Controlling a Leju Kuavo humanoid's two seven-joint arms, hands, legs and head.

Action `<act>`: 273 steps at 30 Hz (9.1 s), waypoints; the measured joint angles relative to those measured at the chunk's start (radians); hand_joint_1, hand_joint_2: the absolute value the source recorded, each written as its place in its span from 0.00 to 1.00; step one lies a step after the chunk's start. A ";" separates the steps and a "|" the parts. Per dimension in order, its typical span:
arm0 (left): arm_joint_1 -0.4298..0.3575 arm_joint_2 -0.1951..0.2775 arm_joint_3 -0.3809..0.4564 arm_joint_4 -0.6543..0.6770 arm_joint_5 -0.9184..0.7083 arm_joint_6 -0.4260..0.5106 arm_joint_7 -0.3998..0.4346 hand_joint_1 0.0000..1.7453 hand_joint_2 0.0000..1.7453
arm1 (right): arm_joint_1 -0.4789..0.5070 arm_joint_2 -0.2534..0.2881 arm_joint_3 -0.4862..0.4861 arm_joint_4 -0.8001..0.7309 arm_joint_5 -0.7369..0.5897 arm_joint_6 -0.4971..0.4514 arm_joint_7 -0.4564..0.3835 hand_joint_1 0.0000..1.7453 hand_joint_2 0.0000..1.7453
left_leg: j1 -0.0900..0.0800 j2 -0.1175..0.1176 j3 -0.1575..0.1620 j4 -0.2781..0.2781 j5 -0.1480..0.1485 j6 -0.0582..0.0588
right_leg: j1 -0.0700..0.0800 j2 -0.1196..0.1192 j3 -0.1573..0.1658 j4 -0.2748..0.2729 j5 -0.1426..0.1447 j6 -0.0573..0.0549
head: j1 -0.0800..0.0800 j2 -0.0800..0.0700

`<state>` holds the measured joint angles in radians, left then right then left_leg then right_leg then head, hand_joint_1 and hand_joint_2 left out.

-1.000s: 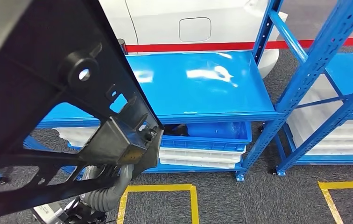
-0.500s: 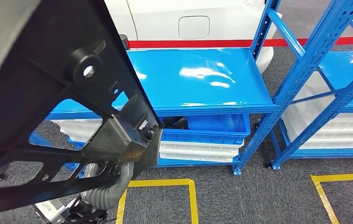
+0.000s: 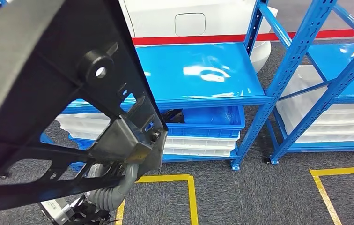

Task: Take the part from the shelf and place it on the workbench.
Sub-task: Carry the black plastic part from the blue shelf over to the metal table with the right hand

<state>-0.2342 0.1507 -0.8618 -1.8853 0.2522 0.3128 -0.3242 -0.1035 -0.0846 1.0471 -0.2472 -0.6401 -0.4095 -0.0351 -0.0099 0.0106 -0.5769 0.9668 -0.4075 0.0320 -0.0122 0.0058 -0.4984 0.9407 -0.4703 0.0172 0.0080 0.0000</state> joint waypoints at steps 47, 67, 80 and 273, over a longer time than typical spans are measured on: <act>-0.007 -0.003 -0.002 0.000 0.000 -0.004 0.007 1.00 1.00 | 0.001 0.021 0.000 0.003 0.000 0.001 0.016 0.00 0.00 | -0.008 0.003 0.100 -0.057 -0.036 0.038 | 0.004 0.002 -0.089 0.029 0.051 0.016 | -0.002 0.000; -0.005 -0.006 -0.008 0.000 0.000 -0.010 0.010 1.00 1.00 | 0.000 0.023 0.000 0.005 0.002 0.000 0.013 0.00 0.00 | 0.017 0.000 -0.100 0.255 -0.152 -0.018 | -0.007 0.007 -0.062 0.042 0.021 -0.006 | -0.004 0.000; -0.010 -0.009 -0.008 0.000 0.003 -0.008 0.001 1.00 1.00 | -0.001 0.026 0.000 0.006 -0.010 0.011 0.014 0.00 0.00 | -0.009 0.003 0.101 -0.080 -0.016 0.055 | 0.000 0.002 -0.114 0.053 0.047 0.037 | -0.002 0.000; -0.059 -0.014 -0.053 0.043 0.003 -0.071 0.063 1.00 1.00 | 0.001 0.043 0.000 0.016 -0.030 0.039 0.002 0.00 0.00 | 0.006 0.076 0.062 -0.024 -0.031 0.021 | 0.007 -0.059 -0.091 0.053 0.048 0.037 | 0.004 0.000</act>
<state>-0.2935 0.1370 -0.9149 -1.8421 0.2548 0.2419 -0.2614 -0.1021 -0.0421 1.0473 -0.2312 -0.6703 -0.3702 -0.0330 -0.0042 0.0867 -0.5148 0.9425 -0.4386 0.0533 -0.0057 -0.0535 -0.5892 0.9941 -0.4221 0.0540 0.0121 0.0000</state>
